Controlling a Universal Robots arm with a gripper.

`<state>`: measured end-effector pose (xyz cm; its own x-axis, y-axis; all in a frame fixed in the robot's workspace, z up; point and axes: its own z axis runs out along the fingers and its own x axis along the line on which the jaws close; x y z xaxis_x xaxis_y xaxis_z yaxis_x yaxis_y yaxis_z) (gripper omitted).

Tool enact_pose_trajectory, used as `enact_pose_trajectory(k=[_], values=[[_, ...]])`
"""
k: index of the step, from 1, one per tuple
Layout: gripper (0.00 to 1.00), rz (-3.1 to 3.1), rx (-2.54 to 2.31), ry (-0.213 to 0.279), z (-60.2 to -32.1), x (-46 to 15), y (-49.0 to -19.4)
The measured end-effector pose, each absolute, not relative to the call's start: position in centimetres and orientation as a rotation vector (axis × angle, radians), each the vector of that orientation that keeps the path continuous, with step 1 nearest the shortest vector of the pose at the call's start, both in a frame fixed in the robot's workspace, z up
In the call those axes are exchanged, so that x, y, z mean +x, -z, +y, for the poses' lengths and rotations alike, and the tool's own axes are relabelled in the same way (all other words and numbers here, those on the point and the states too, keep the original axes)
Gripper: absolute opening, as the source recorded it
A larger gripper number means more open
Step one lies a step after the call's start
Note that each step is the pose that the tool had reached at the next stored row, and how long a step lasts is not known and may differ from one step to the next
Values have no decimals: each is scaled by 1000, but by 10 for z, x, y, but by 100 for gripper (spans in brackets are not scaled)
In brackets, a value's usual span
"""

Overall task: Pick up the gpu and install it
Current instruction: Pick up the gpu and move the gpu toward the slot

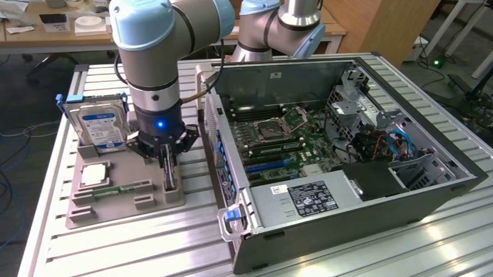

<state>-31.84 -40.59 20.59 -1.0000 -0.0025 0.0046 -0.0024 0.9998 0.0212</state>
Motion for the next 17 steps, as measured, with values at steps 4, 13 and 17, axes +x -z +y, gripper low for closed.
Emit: enact_pose_trajectory(k=[4,13,17], values=[[28,-3137,4,33,-406,-318,-206],[28,-3137,4,33,-406,-318,-206],[28,-3137,4,33,-406,-318,-206]])
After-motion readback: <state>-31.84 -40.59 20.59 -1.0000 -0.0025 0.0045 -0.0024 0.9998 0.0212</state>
